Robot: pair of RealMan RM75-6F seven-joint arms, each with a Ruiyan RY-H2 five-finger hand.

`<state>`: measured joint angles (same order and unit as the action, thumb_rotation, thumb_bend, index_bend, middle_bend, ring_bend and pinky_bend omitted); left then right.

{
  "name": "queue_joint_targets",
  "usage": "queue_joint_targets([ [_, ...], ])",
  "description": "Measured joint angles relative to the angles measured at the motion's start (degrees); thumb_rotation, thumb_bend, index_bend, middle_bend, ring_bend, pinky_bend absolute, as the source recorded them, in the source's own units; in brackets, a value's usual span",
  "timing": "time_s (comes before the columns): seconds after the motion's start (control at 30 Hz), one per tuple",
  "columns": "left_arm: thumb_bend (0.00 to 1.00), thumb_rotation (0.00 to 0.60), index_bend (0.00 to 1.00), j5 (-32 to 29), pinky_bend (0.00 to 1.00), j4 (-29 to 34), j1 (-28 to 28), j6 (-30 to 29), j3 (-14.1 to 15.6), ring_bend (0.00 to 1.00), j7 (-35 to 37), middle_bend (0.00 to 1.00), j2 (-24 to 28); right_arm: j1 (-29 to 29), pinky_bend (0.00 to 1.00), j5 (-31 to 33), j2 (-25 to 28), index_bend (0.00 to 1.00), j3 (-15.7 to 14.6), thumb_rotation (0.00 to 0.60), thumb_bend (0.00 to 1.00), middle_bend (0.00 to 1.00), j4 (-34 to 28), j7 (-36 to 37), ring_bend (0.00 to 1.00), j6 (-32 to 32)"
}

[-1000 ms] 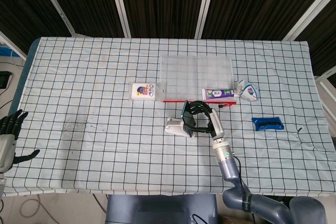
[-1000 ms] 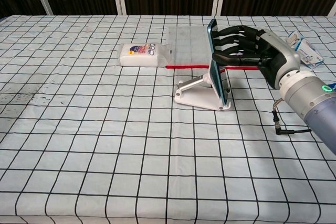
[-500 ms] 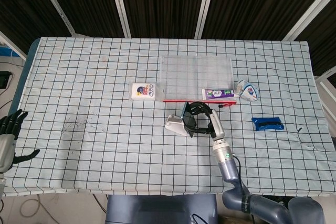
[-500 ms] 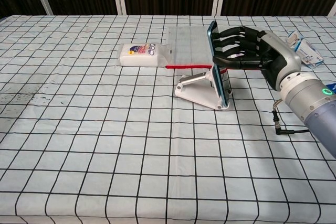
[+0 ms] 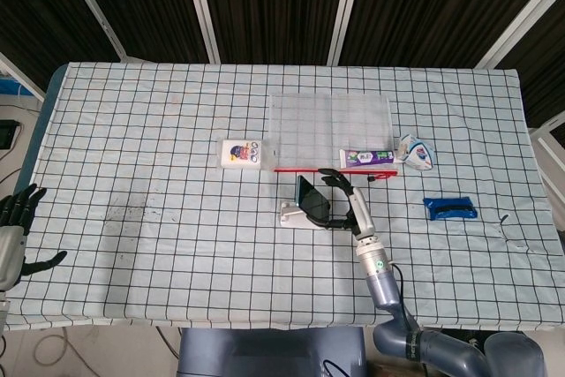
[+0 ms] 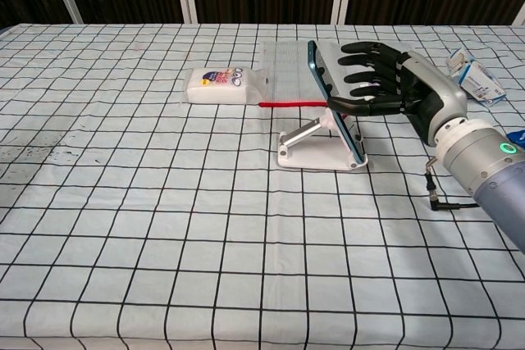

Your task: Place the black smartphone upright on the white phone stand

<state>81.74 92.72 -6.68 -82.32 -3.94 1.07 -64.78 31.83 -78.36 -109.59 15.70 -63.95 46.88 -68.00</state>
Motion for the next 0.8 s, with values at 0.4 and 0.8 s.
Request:
queue_joint_targets([
  [0.4,0.00,0.600,0.00,0.2,0.00,0.1,0.1,-0.1,0.0,0.00,0.4,0.00,0.1,-0.6,0.15,-0.2,1.8,0.00,-1.3,0.600,0.00,0.01,-3.1,-3.2,0.01,1.2],
  [0.8,0.00,0.600,0.00,1.8,0.00,-0.2,0.1,-0.6,0.5,0.00,1.1,0.00,0.4,-2.6,0.14,-0.7,11.1,0.00,-4.8,0.600,0.00,0.00,-12.0,-12.7,0.00,3.1],
])
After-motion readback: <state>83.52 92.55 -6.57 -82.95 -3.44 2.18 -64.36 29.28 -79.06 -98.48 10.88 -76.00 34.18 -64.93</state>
